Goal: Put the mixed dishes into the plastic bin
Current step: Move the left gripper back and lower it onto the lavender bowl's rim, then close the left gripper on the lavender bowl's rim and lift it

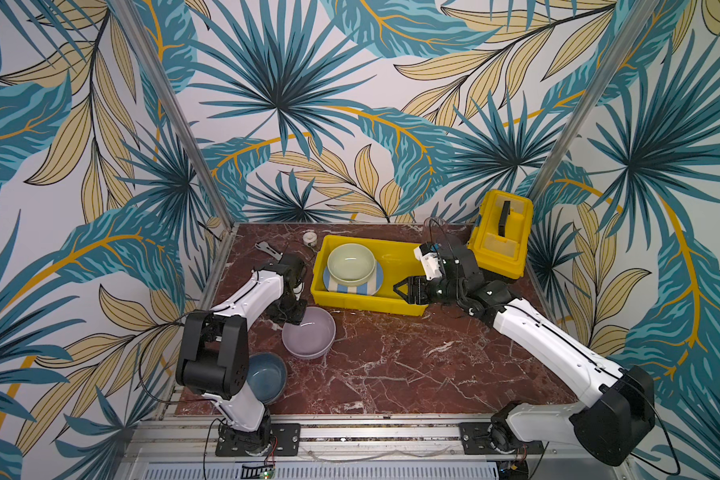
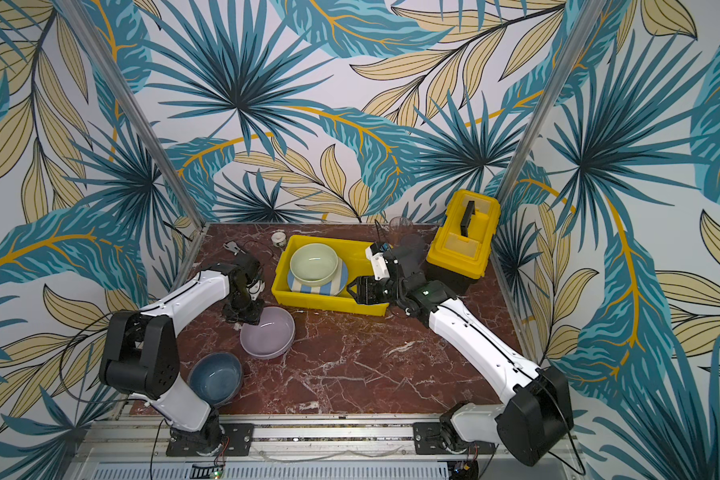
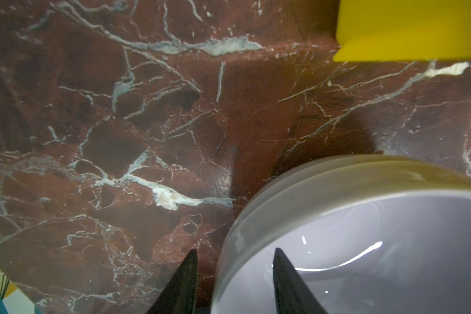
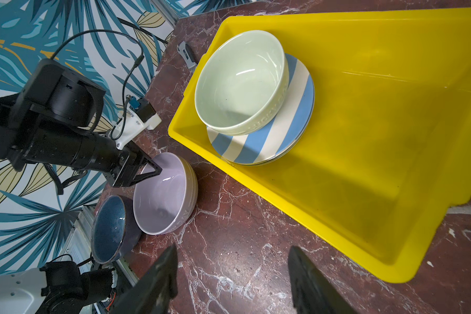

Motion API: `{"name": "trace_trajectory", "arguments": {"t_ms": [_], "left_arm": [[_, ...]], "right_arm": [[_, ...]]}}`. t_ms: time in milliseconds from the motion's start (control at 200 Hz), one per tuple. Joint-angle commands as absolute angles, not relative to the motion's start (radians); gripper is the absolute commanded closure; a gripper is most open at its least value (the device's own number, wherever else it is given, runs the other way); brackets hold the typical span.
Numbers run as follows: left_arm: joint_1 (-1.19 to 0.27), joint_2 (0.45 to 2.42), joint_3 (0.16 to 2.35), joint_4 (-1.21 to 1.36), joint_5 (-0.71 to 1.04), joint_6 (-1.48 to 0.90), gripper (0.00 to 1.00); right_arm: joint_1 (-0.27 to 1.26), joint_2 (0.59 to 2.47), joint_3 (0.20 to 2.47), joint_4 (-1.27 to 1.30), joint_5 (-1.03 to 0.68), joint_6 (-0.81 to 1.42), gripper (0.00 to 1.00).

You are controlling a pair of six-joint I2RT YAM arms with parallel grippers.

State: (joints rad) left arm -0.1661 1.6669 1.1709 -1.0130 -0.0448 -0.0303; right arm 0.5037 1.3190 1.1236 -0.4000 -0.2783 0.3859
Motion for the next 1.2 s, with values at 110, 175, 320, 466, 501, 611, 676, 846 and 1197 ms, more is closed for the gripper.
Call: {"name": "trace_trajectory", "arguments": {"t_ms": [110, 175, 320, 466, 501, 611, 676, 846, 1197], "left_arm": [[-0.158, 1.705, 1.158, -0.983, -0.041, -0.029, 0.64], [-0.158, 1.712, 1.158, -0.983, -0.042, -0.032, 0.66], [-0.158, 1.71, 1.154, -0.983, -0.041, -0.037, 0.71], [-0.159, 1.698, 1.148, -0.983, -0.025, -0.04, 0.8], [-0.159, 1.698, 1.146, -0.983, -0.022, -0.042, 0.82], [-0.159, 1.694, 1.14, -0.983, -0.022, -0.046, 0.84], [-0.16, 1.686, 1.137, -0.984, -0.028, -0.052, 0.86], [-0.161, 1.671, 1.131, -0.983, -0.015, -0.056, 0.91], [-0.184, 1.621, 1.118, -0.967, -0.002, -0.041, 0.97]], "right_arm": [[0.502, 1.326, 1.111, -0.385, -0.279, 0.387, 0.34], [0.502, 1.323, 1.106, -0.382, -0.279, 0.385, 0.34], [0.502, 1.318, 1.104, -0.388, -0.276, 0.378, 0.34], [0.502, 1.315, 1.103, -0.387, -0.272, 0.374, 0.34], [0.502, 1.315, 1.101, -0.386, -0.27, 0.375, 0.34], [0.502, 1.316, 1.097, -0.381, -0.273, 0.38, 0.34], [0.501, 1.314, 1.095, -0.385, -0.274, 0.377, 0.34], [0.502, 1.309, 1.091, -0.382, -0.27, 0.374, 0.34], [0.502, 1.331, 1.106, -0.37, -0.281, 0.371, 0.34]]}}
